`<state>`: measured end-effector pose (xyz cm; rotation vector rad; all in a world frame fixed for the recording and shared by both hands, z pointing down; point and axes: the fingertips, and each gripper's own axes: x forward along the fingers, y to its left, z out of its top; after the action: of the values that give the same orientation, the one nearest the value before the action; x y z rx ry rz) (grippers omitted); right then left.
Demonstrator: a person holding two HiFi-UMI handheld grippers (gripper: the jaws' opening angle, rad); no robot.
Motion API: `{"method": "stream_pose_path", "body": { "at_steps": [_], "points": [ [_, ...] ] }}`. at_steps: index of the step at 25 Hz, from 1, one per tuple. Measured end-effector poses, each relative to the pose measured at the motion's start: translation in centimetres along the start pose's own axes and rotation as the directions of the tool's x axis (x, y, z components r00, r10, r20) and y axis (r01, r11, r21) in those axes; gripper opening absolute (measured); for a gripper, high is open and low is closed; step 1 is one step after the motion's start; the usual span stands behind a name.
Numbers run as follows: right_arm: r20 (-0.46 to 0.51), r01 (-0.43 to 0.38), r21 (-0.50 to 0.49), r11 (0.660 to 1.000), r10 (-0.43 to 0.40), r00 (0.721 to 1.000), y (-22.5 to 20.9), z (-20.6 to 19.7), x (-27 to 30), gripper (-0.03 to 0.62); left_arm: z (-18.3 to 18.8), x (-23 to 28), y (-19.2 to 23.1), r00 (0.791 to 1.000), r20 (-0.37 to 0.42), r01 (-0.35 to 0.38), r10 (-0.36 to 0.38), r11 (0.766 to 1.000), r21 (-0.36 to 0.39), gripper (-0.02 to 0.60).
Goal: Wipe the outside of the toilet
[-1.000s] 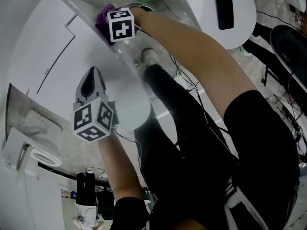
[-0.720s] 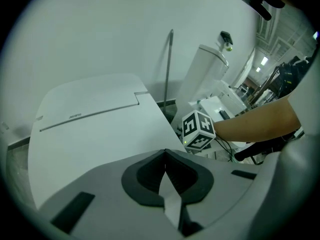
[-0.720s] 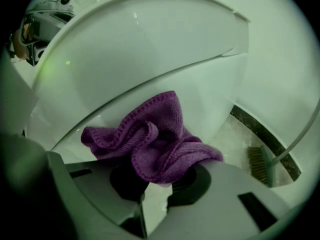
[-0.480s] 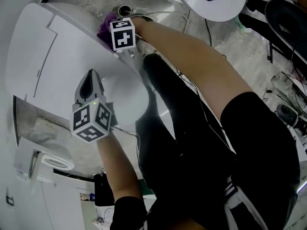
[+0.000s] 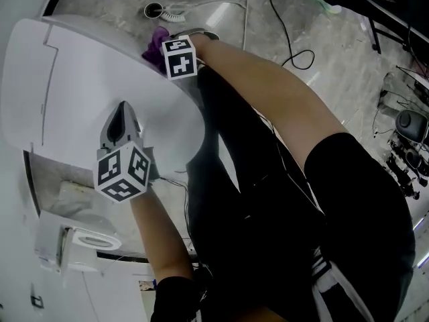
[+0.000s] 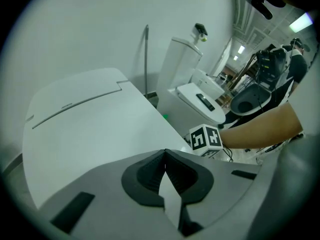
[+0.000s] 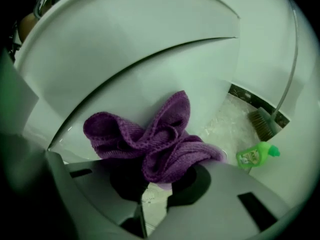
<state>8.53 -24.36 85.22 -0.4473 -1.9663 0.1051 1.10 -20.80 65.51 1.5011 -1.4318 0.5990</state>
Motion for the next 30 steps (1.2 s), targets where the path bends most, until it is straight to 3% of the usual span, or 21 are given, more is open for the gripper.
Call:
{"method": "stream_pose_path", "body": {
  "at_steps": [15,24,30],
  "points": [
    [0.053,0.002,0.007,1.000,-0.002,0.999,8.7,-5.2,-0.1,0.067,-7.4,-0.2,-5.9,0.992,-0.080,0.107,-0.100,0.990,0.094,0.010],
    [0.116,0.010,-0.015,1.000,-0.008,0.993,13.7,-7.9,-0.4,0.067,-13.0,-1.5,-10.7,0.998,-0.065,0.013,-0.011,0.999,0.030,0.010],
    [0.139,0.026,-0.031,0.999,-0.021,0.990,17.2,-8.7,0.1,0.067,-17.8,-3.3,-13.7,0.997,-0.033,-0.078,0.075,0.994,-0.080,0.009]
  ]
}}
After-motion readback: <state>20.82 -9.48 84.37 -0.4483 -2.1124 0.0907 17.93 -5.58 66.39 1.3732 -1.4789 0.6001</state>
